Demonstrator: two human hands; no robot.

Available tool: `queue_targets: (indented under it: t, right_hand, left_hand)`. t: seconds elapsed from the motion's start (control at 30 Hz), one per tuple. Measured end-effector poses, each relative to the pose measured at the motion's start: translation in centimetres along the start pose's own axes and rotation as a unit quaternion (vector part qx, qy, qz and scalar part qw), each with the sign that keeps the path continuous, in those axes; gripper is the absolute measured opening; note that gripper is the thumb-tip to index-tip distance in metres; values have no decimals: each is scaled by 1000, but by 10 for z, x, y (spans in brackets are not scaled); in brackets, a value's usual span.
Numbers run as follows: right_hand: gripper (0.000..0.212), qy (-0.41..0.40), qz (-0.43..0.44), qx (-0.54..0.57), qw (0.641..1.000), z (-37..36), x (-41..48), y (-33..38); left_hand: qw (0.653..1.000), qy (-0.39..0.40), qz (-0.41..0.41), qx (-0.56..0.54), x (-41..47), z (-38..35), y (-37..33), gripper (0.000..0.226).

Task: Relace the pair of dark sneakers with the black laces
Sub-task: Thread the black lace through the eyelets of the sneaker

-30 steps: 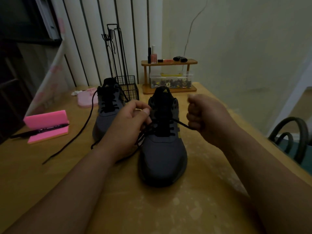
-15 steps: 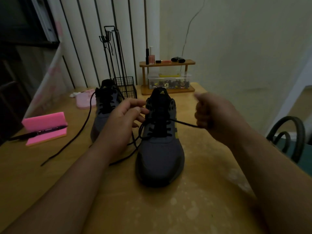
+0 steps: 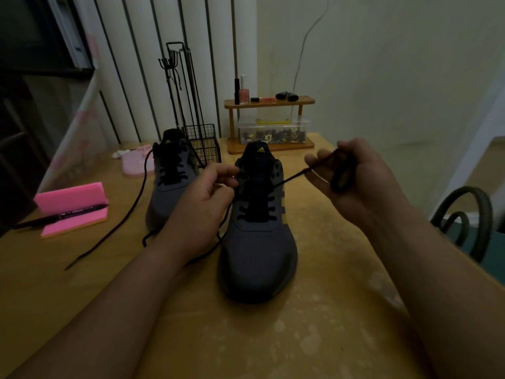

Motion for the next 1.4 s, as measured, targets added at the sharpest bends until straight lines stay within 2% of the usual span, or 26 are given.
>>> queue_targets:
  t: [0.03, 0.07, 0.1, 0.17, 0.2, 0.23, 0.27, 0.33, 0.5, 0.63, 0.77, 0.83, 0.9, 1.0, 1.1, 1.17, 1.3, 1.4]
  right_hand:
    - [18, 17, -3, -27, 999, -3, -1, -3]
    - [18, 30, 8, -116, 993, -5, -1, -5]
    - [20, 42, 34, -257, 965, -6, -1, -8]
    - [28, 91, 90, -512, 849, -16, -4, -16]
    - [31, 126, 99, -575, 802, -21, -6, -22]
    - [30, 159, 98, -598, 779, -26, -8, -27]
    - [28, 181, 92, -603, 772, -28, -10, -29]
    - [21, 187, 84, -586, 784, -26, -10, -24]
    - [22, 58, 68, -429, 899, -3, 4, -12]
    - [17, 48, 18, -347, 936, 1, 6, -16]
    - [21, 63, 5, -330, 942, 1, 5, -17]
    - [21, 81, 1, -370, 925, 3, 6, -17]
    - [21, 123, -7, -435, 892, 4, 5, -17]
    - [27, 189, -35, -493, 848, 7, 3, -24]
    - [27, 122, -26, -534, 836, 14, 9, -21]
    - [29, 76, -2, -530, 845, 14, 9, -16]
    - [40, 124, 60, -439, 888, -13, -4, -9]
    - [42, 201, 59, -318, 925, -35, -12, -7]
  left_hand:
    - [1000, 5, -5, 12, -1, -1, 0, 33]
    - [999, 12, -10, 29, -1, -2, -1, 34]
    - [999, 19, -10, 48, -1, -2, -1, 32]
    - [995, 35, -6, 95, -2, -3, -1, 24]
    - [992, 40, -8, 121, -2, -3, -1, 17]
    - [988, 44, -13, 145, -2, -4, -1, 10]
    - [985, 49, -18, 162, -1, -4, -1, 4]
    - [982, 55, -28, 180, -1, -5, -2, 8]
    - [978, 15, -47, 201, -1, 0, -4, 16]
    - [977, -14, -64, 202, -3, 0, -8, 18]
    - [977, -24, -68, 202, -2, 1, -7, 19]
    - [975, -27, -77, 207, -1, 1, -6, 16]
    - [970, -43, -105, 213, -1, 4, -10, 5]
    - [953, -20, -160, 255, -4, 0, -21, 36]
    - [943, 41, -143, 299, -5, -14, -20, 48]
    - [943, 32, -141, 300, -6, -17, -21, 50]
    - [959, 2, -186, 213, -7, -27, -45, 58]
    - [975, 93, -122, 159, -8, -60, -55, 80]
Point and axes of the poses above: each hand's wrist, its own x-axis towards the middle knuckle, its own z-axis out of the back of the hand, y = z × x, the point moved 6 cm from there along x, towards the middle knuckle, and after that the axes turned 15 degrees about -x, right-handed, at the moved point
